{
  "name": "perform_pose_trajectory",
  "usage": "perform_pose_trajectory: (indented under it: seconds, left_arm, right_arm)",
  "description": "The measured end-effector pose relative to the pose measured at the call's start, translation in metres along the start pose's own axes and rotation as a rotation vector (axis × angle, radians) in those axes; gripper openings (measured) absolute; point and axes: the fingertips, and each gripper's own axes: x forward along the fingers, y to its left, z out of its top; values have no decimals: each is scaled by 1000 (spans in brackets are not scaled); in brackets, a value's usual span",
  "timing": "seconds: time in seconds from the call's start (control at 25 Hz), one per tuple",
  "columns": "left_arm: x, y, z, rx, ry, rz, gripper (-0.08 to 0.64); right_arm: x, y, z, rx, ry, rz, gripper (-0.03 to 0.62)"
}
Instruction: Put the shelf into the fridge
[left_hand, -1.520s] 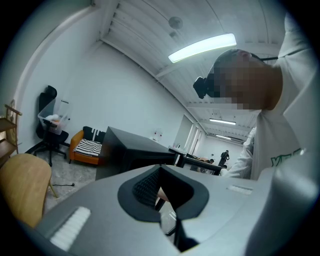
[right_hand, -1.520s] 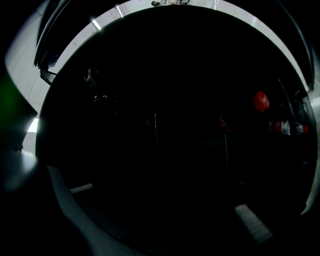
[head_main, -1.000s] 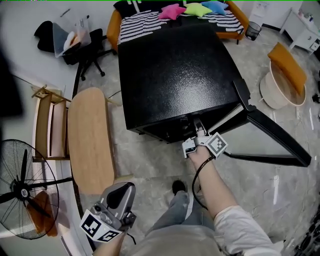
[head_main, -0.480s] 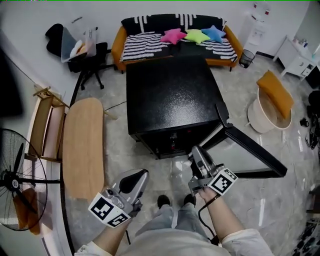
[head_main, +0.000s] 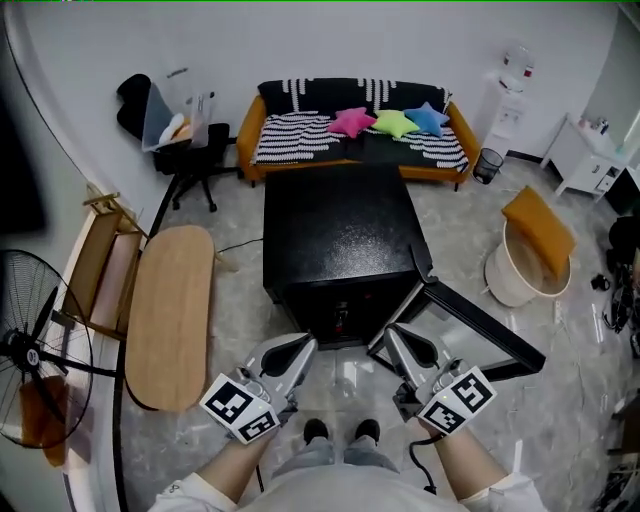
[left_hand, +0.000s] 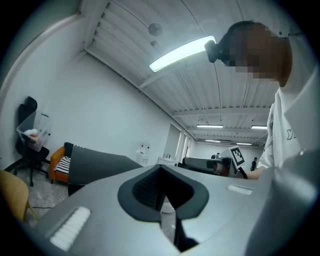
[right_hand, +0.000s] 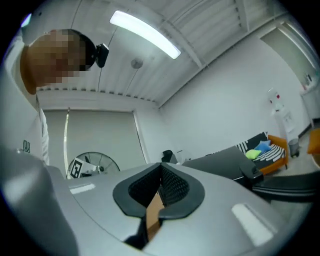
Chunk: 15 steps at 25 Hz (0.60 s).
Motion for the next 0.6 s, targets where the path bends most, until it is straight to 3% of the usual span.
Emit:
perform_pose_trajectory:
  seconds: [0.2, 0.6]
  left_arm:
    - [2, -19, 2, 38, 7, 15, -5]
    - [-7, -31, -1, 34, 14, 56, -5]
  right_arm:
    - [-17, 5, 2, -92, 41, -38, 6]
    - [-23, 0, 1, -106, 53, -61, 5]
